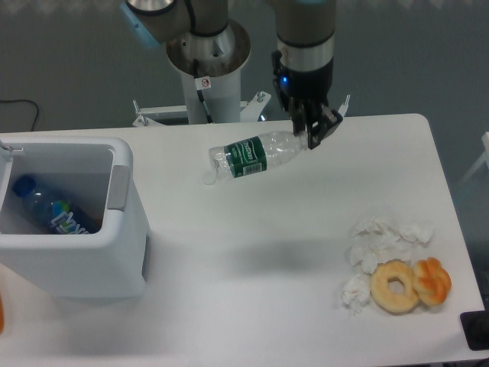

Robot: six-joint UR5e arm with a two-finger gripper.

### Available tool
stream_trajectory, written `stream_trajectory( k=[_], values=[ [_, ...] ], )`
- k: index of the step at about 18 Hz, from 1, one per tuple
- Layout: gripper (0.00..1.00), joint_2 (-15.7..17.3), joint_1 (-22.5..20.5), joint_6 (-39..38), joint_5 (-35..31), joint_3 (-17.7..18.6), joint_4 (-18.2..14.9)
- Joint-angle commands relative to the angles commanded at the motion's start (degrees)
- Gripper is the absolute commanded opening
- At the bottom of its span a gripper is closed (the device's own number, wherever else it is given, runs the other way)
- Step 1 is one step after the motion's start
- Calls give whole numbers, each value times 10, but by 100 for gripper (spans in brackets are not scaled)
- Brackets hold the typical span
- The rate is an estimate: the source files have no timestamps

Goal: Place the plastic bottle in the trash can
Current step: 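Lift the held green-label plastic bottle upward with the gripper, then carry the bottle over the white trash bin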

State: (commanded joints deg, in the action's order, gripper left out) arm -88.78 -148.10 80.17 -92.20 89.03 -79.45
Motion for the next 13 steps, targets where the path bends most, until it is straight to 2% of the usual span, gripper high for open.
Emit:
stream_trajectory(
  k=[4, 13],
  values=[
    [36, 22, 3, -45, 9, -1, 2],
    [36, 30, 68, -126, 20, -10, 19]
  ],
)
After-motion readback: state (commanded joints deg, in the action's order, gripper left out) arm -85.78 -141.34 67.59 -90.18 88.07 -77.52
